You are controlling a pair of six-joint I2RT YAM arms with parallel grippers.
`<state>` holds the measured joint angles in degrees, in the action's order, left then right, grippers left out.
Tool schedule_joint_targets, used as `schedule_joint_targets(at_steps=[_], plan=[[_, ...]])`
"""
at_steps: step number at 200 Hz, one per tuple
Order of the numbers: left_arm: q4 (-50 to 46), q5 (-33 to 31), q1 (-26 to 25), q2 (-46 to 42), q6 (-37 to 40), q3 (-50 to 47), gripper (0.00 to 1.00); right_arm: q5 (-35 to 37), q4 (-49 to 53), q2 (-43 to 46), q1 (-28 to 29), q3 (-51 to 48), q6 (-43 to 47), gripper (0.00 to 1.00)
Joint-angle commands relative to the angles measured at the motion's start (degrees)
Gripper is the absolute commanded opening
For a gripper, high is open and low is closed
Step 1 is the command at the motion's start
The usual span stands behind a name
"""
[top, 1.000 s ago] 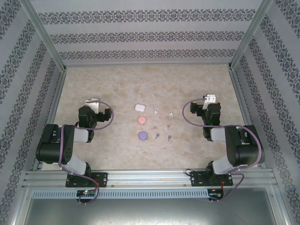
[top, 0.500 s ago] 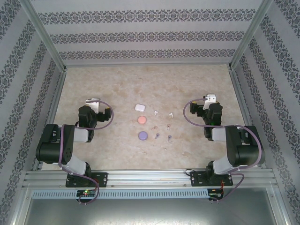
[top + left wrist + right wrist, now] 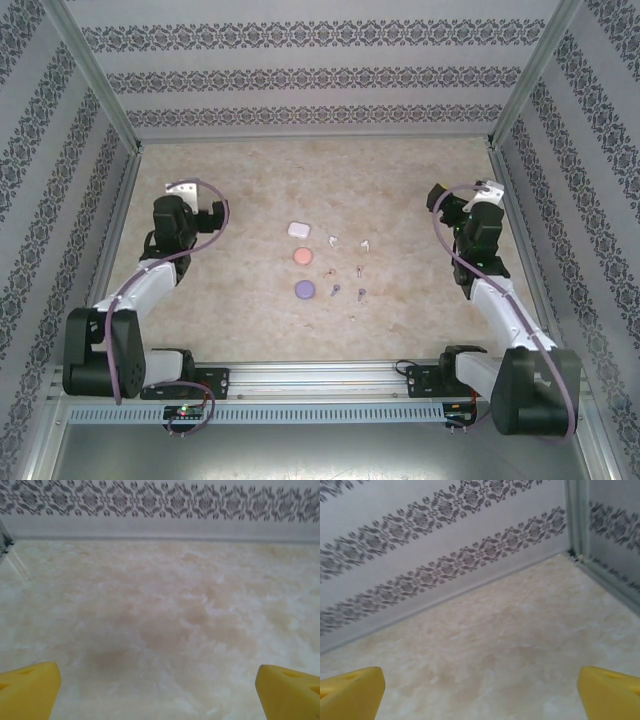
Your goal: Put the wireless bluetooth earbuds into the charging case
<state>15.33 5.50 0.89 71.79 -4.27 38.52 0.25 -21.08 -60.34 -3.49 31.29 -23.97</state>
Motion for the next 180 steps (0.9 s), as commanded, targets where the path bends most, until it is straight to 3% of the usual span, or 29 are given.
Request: schedule_joint_targets(at_steps=[1,24,46,85,109,135,155,180], plan=[[-15.0,-1.4,-0.9,-4.4,-6.8,4.1,0.99,-14.3,3.1,3.2,0.4,-2.0,-7.7,0.98],[-20.9,-1.0,-1.5,-8.9,-13.8,5.5,1.00,-20.5,9.8,6.0,3.4,-0.6,-5.3,0.98],[-26.8,-0.4,-1.6,-10.9,-21.3,6.8,1.00,-19.4,17.9,6.9,9.8,1.4,-2.6,0.98],[-31.7,6.4,-1.8,-10.2,-28.0,7.5,1.00,-3.0,31.0,1.0,27.3,6.2,1.6,0.98],[-31.9,5.2,-1.9,-10.7,-32.7,6.3,1.00,7.0,37.5,-5.9,36.1,11.0,2.3,0.98],[-32.4,3.3,-2.0,-11.9,-35.7,5.8,0.99,17.3,43.2,-11.2,40.9,16.5,-0.2,0.98],[-31.6,2.9,-2.0,-13.5,-35.7,4.6,0.99,14.0,45.3,-12.3,40.8,19.9,-1.0,0.98],[-30.3,5.1,-2.1,-15.3,-33.7,3.3,1.00,4.3,44.1,-12.7,39.9,21.2,-0.7,0.98]])
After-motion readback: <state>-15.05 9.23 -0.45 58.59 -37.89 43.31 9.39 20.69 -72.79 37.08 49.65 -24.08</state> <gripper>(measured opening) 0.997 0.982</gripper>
